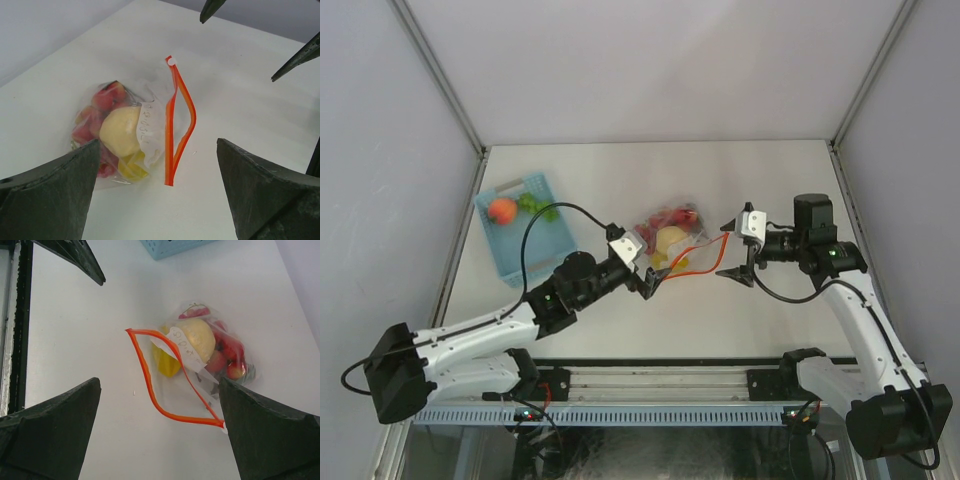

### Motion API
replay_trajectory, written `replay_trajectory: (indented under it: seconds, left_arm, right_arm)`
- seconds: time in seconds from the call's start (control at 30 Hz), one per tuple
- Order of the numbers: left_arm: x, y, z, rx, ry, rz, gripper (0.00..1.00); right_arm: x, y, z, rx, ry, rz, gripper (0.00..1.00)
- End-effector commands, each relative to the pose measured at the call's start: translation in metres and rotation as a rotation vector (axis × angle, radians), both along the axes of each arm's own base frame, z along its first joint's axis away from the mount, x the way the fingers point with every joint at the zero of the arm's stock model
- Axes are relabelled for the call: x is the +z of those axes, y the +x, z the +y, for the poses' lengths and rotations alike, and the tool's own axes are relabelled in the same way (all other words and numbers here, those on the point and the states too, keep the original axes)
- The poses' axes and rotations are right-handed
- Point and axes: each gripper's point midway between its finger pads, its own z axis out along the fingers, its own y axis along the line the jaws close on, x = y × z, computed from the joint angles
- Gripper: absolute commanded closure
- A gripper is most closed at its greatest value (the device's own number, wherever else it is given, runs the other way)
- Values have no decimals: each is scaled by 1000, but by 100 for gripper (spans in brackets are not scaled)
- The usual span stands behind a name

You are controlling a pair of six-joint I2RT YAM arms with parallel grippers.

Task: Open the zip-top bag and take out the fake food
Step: Pick up the fake fruit from the zipper food storage bag.

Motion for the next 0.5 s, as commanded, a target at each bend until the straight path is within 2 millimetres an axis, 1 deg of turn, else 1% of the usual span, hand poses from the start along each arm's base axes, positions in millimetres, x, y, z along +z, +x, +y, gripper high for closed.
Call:
replay_trajectory:
  seconds: [0.0,0.27,0.47]
  left_arm:
    - [35,11,-12,38,-88,-68,1]
    - [17,24,-21,87,-77,-11,6]
    - [2,26,-29,81,-65,39,12]
  right_arm:
    - [-1,2,2,17,-8,-45,0]
    - [-11,8,0,-9,-24,-50,0]
    - [-18,14,0,-22,-53,-75,0]
